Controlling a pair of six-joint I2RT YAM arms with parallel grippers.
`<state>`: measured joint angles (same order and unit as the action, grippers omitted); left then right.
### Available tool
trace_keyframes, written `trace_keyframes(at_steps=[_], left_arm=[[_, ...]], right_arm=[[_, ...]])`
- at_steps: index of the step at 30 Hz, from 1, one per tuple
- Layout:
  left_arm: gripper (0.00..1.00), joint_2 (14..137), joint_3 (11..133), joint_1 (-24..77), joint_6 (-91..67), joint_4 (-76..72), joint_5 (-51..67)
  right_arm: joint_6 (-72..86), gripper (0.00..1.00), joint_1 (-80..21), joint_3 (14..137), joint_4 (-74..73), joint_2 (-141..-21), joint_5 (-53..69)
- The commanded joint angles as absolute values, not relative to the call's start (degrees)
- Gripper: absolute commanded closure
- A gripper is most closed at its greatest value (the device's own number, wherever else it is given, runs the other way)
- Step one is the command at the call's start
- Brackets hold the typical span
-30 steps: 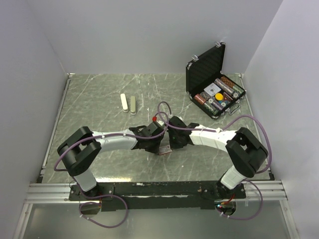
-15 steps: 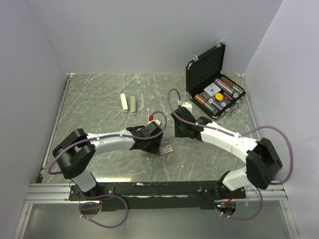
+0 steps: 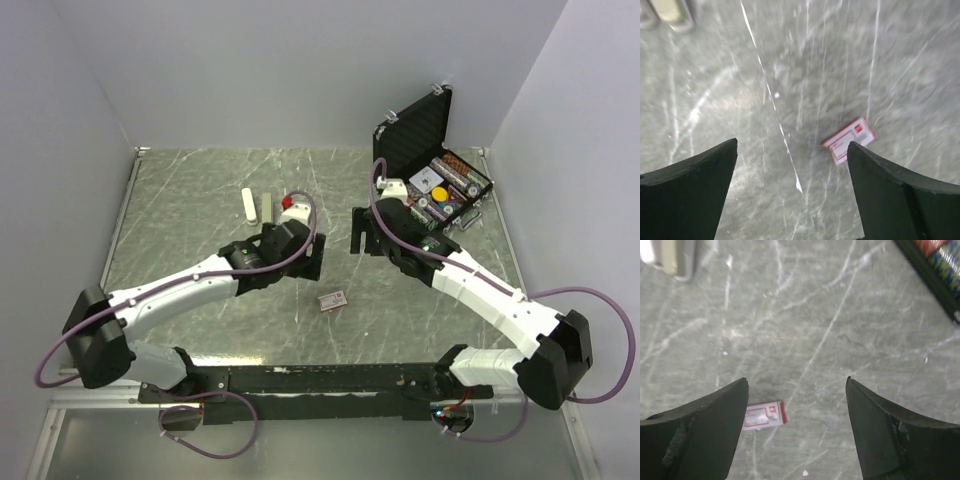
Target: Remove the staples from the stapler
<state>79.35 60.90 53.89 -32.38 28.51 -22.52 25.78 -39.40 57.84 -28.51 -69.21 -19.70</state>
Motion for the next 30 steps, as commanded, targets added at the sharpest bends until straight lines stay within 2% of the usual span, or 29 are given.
trace_keyframes(at_steps=[1, 3, 14, 26, 30], left_arm=[[0.03, 75.85, 65.39, 54.14, -29.54, 30.59, -29.00], [0.03, 74.71, 66.27, 54.14, -28.48, 30.67, -30.32], [0.03, 70.58, 71.02, 54.14, -21.71, 29.97, -36.73], [0.03, 67.06, 73.30, 54.14, -17.23, 26.99, -39.99], [0.03, 65.92, 72.60, 54.14, -16.61, 25.58, -39.82]], right_arm=[[22.50, 0.06, -38.94, 63.45, -27.77, -66.45, -20.92], [21.80, 0.00, -38.94, 64.59, -28.21, -66.27, -21.18], [21.71, 0.00, -39.02, 71.63, -33.66, -65.39, -26.80], [15.66, 0.00, -39.02, 71.37, -28.66, -60.21, -24.53], [15.72, 0.00, -39.11, 74.44, -31.46, -61.96, -27.94]])
